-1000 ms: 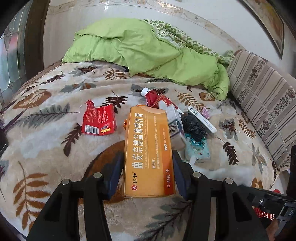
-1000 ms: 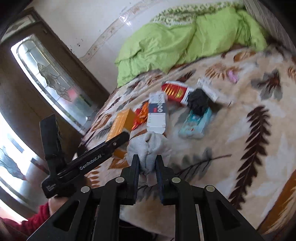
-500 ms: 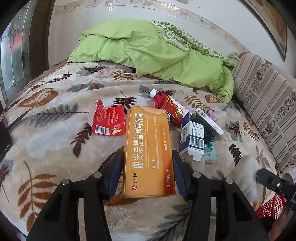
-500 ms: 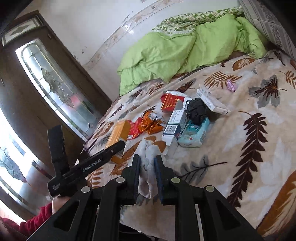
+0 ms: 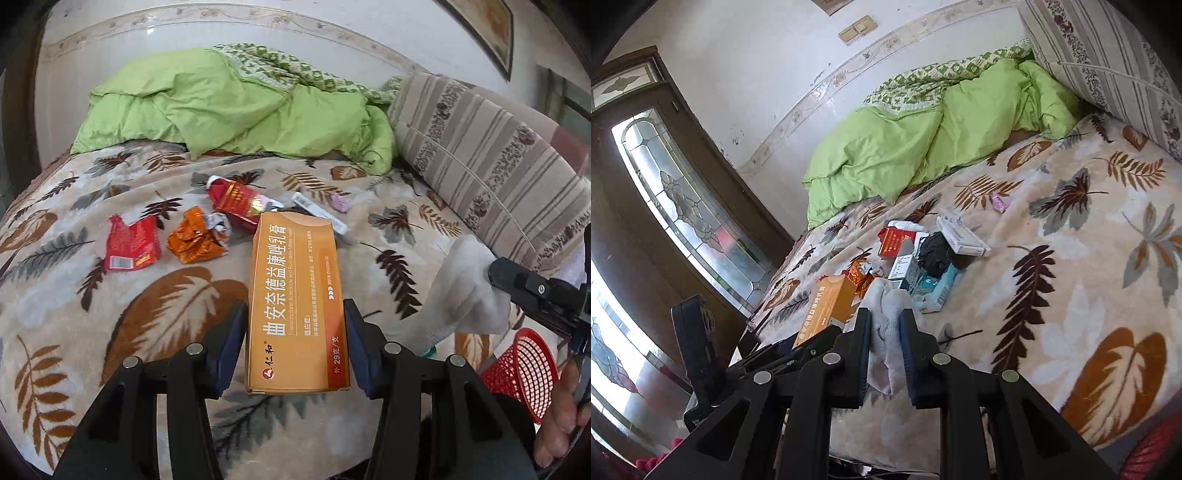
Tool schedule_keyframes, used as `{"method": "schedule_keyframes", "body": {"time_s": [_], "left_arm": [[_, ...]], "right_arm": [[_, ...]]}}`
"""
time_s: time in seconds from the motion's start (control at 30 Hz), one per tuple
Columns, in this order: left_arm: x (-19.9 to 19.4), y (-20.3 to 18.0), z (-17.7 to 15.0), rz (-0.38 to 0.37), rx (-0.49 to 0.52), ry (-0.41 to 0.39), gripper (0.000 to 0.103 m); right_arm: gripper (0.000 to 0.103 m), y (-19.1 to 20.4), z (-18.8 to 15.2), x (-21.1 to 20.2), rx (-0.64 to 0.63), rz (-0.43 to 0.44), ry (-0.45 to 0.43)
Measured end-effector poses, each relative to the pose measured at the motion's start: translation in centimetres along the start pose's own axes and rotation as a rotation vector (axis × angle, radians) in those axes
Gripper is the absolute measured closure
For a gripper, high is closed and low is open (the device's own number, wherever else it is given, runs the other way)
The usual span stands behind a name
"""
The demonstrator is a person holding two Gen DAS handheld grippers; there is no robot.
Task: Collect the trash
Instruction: 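Carry both items to the red basket and open both grippers over it, then move both tools back over the trash on the bed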
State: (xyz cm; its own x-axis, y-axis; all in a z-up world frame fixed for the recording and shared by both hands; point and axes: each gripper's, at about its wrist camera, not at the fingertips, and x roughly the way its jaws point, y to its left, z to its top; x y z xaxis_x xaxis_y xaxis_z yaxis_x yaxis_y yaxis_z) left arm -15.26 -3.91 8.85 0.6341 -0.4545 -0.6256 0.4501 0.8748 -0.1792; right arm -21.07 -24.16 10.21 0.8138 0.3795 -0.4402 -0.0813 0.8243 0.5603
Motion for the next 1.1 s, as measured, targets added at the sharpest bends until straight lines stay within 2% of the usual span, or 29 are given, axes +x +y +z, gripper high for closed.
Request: {"method": "schedule_keyframes", "body": {"time_s": [0.13, 0.3, 0.5, 0.63, 0.73, 0.8, 0.87, 0.9, 0.97, 1.03, 1.1], "left_arm": [[-0.9, -4.7, 0.4, -0.112, 0.090, 0.005, 0.053], [-1.8, -11.9, 1.0, -0.267, 0.181, 0.028, 0.053], [-1.3, -22.3, -0.4, -0.486, 0.334, 0.155, 0.052], [-0.4, -28.2, -1.8, -0.604, 0.400, 0.257, 0.052], [0.7, -31.9, -2.8, -0.644, 0.436, 0.295, 0.050], [1.5, -33.6, -3.2, -0.658, 0.459, 0.337, 0.042], [2.1, -34.3, -3.4, -0.647, 0.445, 0.364, 0.042], [2.3, -34.1, -3.4, -0.650, 0.433, 0.374, 0.042], [2.3, -33.1, -2.9, -0.650, 0.396, 0.369, 0.042], [2.1, -31.5, -2.2, -0.612, 0.365, 0.345, 0.042], [1.8, -29.5, -1.5, -0.573, 0.326, 0.318, 0.041]], "right_arm": [[0.086, -1.6, 0.5, -4.9, 0.027, -0.069, -0.061], [0.086, -4.7, 0.6, -13.2, 0.063, -0.235, -0.149], [0.086, -9.1, -1.1, -22.0, 0.146, -0.443, -0.220], [0.086, -12.0, -2.8, -25.7, 0.227, -0.529, -0.239], [0.086, -13.9, -3.9, -27.0, 0.283, -0.578, -0.235], [0.075, -14.7, -4.2, -27.6, 0.298, -0.621, -0.235], [0.067, -15.1, -4.4, -28.3, 0.304, -0.661, -0.250], [0.062, -15.2, -4.3, -28.5, 0.302, -0.659, -0.255], [0.061, -15.4, -4.1, -28.8, 0.289, -0.651, -0.259], [0.060, -15.3, -3.9, -28.7, 0.271, -0.641, -0.262], [0.052, -15.1, -3.4, -28.0, 0.262, -0.604, -0.259]]}}
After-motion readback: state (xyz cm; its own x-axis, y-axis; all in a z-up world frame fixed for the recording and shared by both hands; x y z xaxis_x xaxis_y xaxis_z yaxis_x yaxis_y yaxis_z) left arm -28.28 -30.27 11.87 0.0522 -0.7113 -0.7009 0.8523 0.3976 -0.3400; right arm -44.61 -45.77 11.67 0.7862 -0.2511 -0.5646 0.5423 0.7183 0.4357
